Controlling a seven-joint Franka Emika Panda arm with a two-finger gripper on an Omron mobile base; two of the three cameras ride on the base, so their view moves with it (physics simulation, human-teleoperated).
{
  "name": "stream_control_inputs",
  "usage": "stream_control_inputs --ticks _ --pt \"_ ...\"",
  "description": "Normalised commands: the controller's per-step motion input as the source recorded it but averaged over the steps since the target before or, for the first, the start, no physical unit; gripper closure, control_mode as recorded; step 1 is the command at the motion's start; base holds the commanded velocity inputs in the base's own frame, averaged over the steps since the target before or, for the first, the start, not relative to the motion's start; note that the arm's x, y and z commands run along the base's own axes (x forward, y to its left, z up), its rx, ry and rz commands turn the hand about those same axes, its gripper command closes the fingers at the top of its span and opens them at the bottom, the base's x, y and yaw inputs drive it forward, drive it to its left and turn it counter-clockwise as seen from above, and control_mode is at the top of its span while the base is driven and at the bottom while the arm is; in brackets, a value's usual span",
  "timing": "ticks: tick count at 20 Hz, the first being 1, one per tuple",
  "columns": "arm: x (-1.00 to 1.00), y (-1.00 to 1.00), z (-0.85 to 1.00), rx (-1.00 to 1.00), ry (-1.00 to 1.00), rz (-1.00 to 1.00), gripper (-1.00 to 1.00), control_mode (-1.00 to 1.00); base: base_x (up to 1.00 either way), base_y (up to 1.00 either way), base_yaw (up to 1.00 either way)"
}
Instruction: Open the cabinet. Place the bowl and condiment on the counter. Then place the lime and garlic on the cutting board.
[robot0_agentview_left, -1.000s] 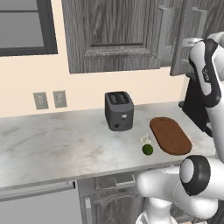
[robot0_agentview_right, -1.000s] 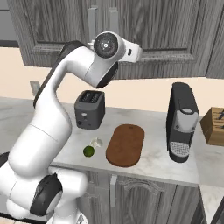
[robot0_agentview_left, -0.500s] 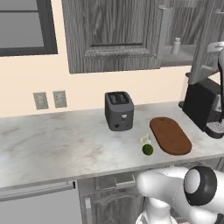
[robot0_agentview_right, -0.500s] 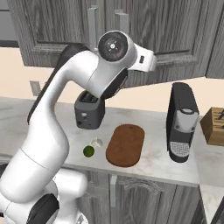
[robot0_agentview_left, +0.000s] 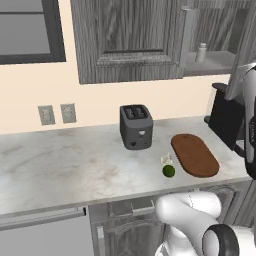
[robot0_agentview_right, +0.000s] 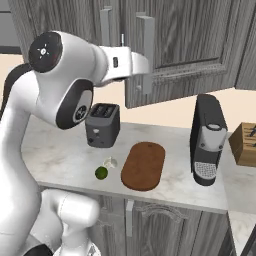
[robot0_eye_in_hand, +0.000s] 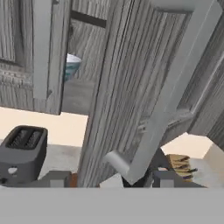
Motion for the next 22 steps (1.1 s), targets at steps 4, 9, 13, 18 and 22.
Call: stream_control_inputs --ticks 4,9,13,18,22 --pt "0.52 1.0 0.0 -0.66 0.08 -0.08 -1.0 -1.0 0.0 0.0 0.0" --pt "0.97 0.6 -0.09 -0.42 0.2 -0.26 -1.0 -1.0 0.0 0.0 0.0" --pt "1.0 -0.2 -0.38 -0.15 0.35 -0.39 -1.0 -1.0 0.0 0.0 0.0" --pt "0.76 -0.51 -0.14 -0.07 0.31 -0.48 -1.0 -1.0 0.0 0.0 0.0" --pt "-0.12 -0.66 0.03 0.0 0.19 -0.48 -1.0 -1.0 0.0 0.0 0.0"
